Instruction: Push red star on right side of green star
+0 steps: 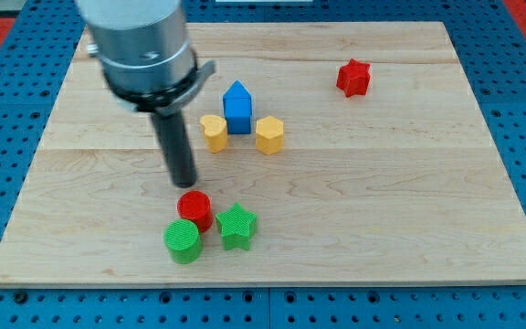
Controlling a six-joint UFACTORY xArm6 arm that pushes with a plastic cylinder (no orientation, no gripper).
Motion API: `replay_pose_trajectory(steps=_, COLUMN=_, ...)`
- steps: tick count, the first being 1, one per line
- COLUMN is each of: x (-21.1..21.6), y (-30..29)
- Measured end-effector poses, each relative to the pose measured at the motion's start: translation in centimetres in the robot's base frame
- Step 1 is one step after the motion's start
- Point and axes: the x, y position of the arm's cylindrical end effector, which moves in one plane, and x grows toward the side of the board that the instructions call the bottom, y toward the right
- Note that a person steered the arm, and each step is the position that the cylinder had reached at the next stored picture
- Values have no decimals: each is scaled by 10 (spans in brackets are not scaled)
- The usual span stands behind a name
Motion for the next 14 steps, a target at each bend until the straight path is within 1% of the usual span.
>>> replay_pose_trajectory(steps=1, x=-4, y=114)
replay_pose_trajectory(steps=2, x=-31, y=218)
replay_pose_trajectory(steps=3, x=-101, y=255)
replay_pose_trajectory(steps=4, x=-176, y=250)
replay_pose_trajectory(steps=5, x=-204, y=223)
replay_pose_trajectory(steps=6, x=-170, y=159)
replay_pose_trajectory(steps=7, x=-123, y=111)
replay_pose_trajectory(steps=8, x=-139, y=126)
replay_pose_trajectory(steps=9, x=-181, y=140)
replay_pose_trajectory(steps=10, x=-149, y=174)
replay_pose_trajectory(steps=12, x=-48, y=169)
replay_pose_trajectory(steps=13, x=-5, y=147)
replay_pose_trajectory(steps=14, x=21, y=123)
